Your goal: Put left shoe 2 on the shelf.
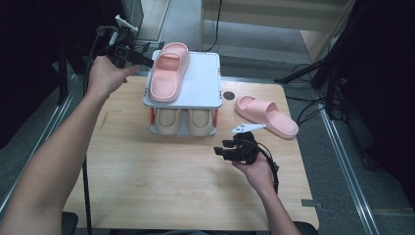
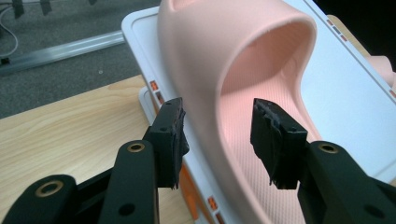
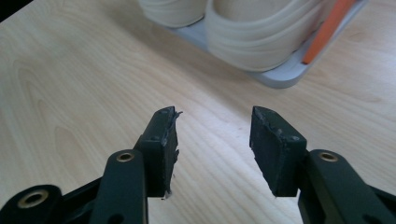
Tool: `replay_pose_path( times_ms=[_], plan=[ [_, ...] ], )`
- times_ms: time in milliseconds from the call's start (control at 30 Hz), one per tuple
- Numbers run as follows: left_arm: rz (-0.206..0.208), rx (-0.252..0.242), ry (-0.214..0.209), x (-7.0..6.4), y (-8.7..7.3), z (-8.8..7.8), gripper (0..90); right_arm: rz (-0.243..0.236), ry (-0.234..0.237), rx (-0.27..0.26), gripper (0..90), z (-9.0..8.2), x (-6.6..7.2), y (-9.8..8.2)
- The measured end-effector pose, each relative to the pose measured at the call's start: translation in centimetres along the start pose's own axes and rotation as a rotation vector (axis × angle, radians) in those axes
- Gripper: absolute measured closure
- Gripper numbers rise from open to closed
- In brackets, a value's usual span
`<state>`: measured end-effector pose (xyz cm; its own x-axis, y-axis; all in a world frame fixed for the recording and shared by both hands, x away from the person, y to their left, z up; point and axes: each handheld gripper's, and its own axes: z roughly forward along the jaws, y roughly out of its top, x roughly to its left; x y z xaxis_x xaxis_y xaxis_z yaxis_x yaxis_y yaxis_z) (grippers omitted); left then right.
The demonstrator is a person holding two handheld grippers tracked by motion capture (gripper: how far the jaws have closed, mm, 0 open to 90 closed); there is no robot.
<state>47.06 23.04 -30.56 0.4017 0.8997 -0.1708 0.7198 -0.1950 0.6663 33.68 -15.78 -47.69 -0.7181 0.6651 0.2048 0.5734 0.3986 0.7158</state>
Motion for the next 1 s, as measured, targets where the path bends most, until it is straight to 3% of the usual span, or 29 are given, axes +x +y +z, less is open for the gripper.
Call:
replay_pose_path(
  times_ms=[167, 333, 533, 767, 1000],
  plan=[
    [0.014, -0.007, -0.027, 0.6, -1.9, -1.4, 50.2, -0.004, -0.029, -0.020, 55.1, -0.3, -0.8, 0.1],
    [0.000, -0.037, -0.052, 1.4, -3.5, -2.6, 48.7, 0.006, -0.041, -0.021, 56.8, -0.3, -1.8, 0.2],
    [0.007, -0.051, -0.083, 1.3, -5.4, -3.5, 47.2, 0.072, -0.038, -0.030, 64.9, -0.5, -3.6, 0.6],
    [0.011, -0.058, -0.093, 1.0, -8.1, -3.4, 45.0, 0.108, -0.085, -0.046, 74.3, -1.5, -6.4, 0.8],
    [0.021, -0.056, -0.116, 1.0, -10.9, -2.0, 41.4, 0.117, -0.139, -0.047, 86.6, -1.9, -8.8, 0.9]
  ],
)
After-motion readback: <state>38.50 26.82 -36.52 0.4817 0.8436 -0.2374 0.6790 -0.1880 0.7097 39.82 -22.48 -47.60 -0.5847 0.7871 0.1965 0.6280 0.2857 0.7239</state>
